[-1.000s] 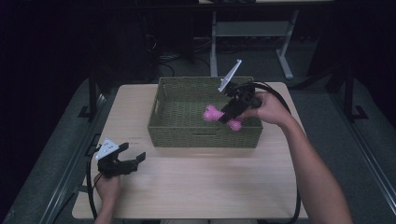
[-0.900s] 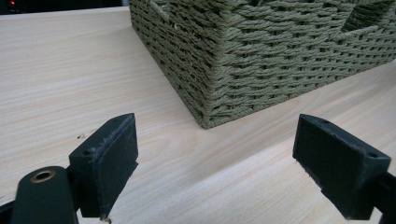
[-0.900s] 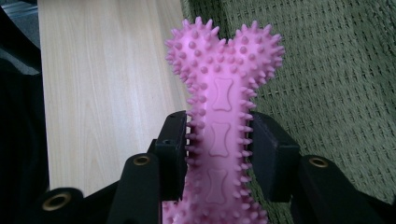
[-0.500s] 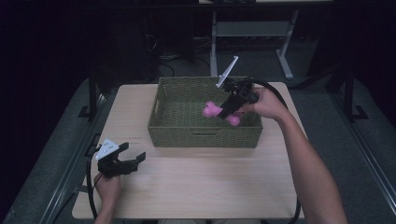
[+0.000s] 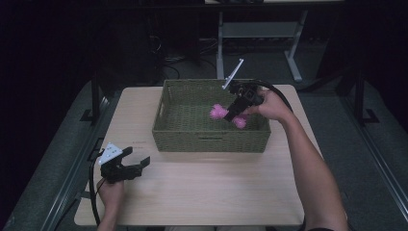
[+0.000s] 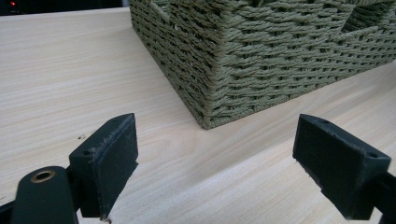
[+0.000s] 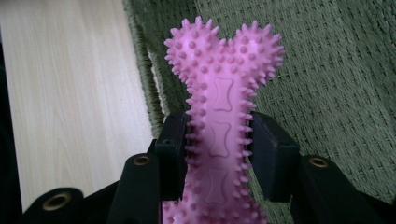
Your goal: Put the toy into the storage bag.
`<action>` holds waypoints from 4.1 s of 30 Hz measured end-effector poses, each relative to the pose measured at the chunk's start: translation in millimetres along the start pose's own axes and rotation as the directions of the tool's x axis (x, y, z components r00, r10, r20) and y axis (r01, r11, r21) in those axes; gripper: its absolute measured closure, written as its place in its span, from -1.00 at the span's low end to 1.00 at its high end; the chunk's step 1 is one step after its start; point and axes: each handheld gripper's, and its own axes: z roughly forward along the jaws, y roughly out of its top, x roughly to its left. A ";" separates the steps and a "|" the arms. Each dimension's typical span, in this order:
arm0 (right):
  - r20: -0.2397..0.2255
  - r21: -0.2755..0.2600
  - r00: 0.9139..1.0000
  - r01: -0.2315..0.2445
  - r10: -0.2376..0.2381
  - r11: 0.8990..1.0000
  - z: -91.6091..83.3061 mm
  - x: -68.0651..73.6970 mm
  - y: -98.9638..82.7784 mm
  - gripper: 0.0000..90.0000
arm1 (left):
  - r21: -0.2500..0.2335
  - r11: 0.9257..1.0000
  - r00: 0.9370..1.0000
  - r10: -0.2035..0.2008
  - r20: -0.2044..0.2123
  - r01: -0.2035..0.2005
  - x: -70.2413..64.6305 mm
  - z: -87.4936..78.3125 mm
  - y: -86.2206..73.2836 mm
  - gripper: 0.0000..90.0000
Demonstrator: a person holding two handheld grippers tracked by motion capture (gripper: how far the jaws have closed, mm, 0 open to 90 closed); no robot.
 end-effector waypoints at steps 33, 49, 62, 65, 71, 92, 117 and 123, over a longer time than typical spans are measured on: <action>-0.038 -0.002 0.998 -0.060 0.059 0.998 28.9 -25.3 -5.1 0.29 | 0.001 1.000 1.000 -0.001 -0.001 0.001 0.7 0.5 -0.4 -0.70; -0.061 0.040 0.996 -0.061 0.063 0.997 53.2 -30.1 -1.2 0.29 | -0.002 1.000 1.000 -0.004 0.001 0.004 1.0 0.1 -0.3 -0.70; -0.075 0.055 0.994 -0.080 0.084 0.995 66.7 -31.7 -7.7 0.28 | -0.004 1.000 1.000 -0.008 0.002 0.008 1.2 -0.7 -0.4 -0.70; -0.077 0.052 0.993 -0.080 0.084 0.995 67.6 -31.8 -7.3 0.28 | -0.004 1.000 1.000 -0.008 0.002 0.008 1.4 -0.8 -0.4 -0.70; -0.080 0.060 0.992 -0.096 0.101 0.994 70.4 -32.2 -7.1 0.22 | -0.005 1.000 1.000 -0.007 0.004 0.007 1.4 -1.2 -0.4 -0.70; -0.024 -0.109 0.995 -0.099 0.097 0.989 -0.7 6.1 -24.9 -0.10 | -0.003 1.000 1.000 -0.003 0.014 0.003 -0.8 -0.4 0.0 -0.70; 0.010 -0.141 0.997 -0.072 0.074 0.987 -27.7 51.3 -56.6 -0.24 | -0.001 1.000 1.000 0.005 0.016 -0.005 -3.2 -0.2 0.3 -0.70; 0.008 -0.149 0.997 -0.074 0.076 0.986 -25.3 55.5 -64.5 -0.26 | 0.003 1.000 1.000 0.008 0.014 -0.008 -3.4 -0.3 0.2 -0.70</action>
